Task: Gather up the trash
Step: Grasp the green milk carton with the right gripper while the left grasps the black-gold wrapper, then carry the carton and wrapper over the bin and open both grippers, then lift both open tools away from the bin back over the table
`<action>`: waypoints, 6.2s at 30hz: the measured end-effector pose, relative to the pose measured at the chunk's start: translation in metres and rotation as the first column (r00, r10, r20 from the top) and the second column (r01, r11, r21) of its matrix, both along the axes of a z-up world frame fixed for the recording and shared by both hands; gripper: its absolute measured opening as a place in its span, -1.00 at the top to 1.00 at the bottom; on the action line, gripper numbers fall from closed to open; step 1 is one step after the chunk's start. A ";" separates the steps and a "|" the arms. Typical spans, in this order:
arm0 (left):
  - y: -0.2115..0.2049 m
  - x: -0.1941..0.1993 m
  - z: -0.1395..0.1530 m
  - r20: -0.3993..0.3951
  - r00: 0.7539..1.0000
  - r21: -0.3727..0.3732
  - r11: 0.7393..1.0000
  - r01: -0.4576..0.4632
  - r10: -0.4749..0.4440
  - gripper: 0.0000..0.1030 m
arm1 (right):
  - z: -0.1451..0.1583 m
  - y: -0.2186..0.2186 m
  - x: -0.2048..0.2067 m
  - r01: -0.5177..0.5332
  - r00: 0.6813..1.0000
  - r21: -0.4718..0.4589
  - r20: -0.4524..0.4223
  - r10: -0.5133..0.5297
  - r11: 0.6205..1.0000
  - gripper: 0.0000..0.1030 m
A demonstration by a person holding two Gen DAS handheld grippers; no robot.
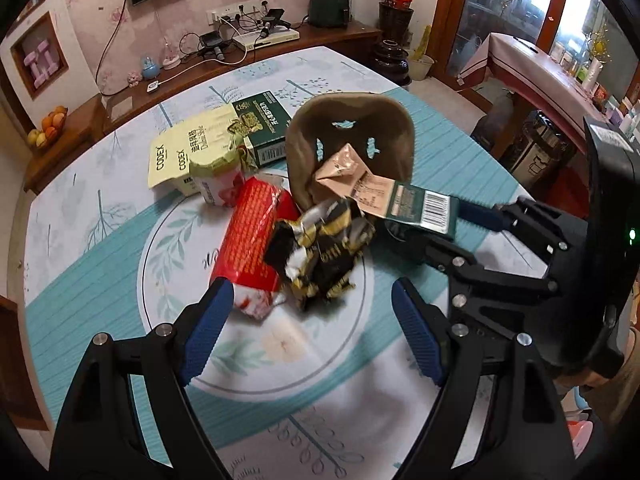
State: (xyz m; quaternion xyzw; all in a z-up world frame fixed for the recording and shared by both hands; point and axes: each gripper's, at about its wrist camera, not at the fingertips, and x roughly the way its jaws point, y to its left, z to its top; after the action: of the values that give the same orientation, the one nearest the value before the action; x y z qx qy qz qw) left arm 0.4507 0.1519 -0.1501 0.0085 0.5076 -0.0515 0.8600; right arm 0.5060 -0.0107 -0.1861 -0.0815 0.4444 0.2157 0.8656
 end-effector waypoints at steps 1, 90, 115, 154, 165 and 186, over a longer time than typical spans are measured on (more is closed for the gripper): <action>0.000 0.004 -0.002 -0.004 1.000 0.003 1.000 -0.001 0.001 -0.54 | -0.003 0.001 0.002 -0.007 1.000 0.002 -0.010 0.007 1.000 0.30; -0.200 -0.325 -0.183 -0.158 0.963 0.002 0.975 0.220 -0.217 -0.30 | -0.115 -0.231 -0.440 0.461 0.764 -0.044 -0.487 -0.422 0.886 0.33; -0.206 -0.306 -0.235 -0.157 0.952 0.098 0.955 0.281 -0.265 -0.58 | -0.217 -0.207 -0.374 0.535 0.687 0.022 -0.594 -0.420 0.845 0.03; -0.168 -0.355 -0.050 -0.039 0.985 0.010 0.986 0.166 -0.166 -0.61 | -0.042 -0.219 -0.426 0.521 0.798 0.083 -0.401 -0.450 0.849 0.03; -0.103 -0.336 0.031 0.030 0.997 0.009 0.998 0.068 -0.068 -0.61 | 0.055 -0.171 -0.385 0.386 0.899 0.130 -0.274 -0.341 0.913 0.03; 0.059 -0.083 0.082 0.014 0.995 -0.006 0.995 -0.096 0.096 -0.58 | 0.151 -0.055 -0.085 0.217 0.973 0.128 -0.111 -0.204 0.968 -0.14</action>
State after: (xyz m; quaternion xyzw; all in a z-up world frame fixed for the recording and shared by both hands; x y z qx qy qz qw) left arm 0.3681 0.2109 -0.0682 -0.0177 0.5011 -0.0112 0.8652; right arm 0.4207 -0.0662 -0.0351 0.0373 0.4761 0.1566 0.8645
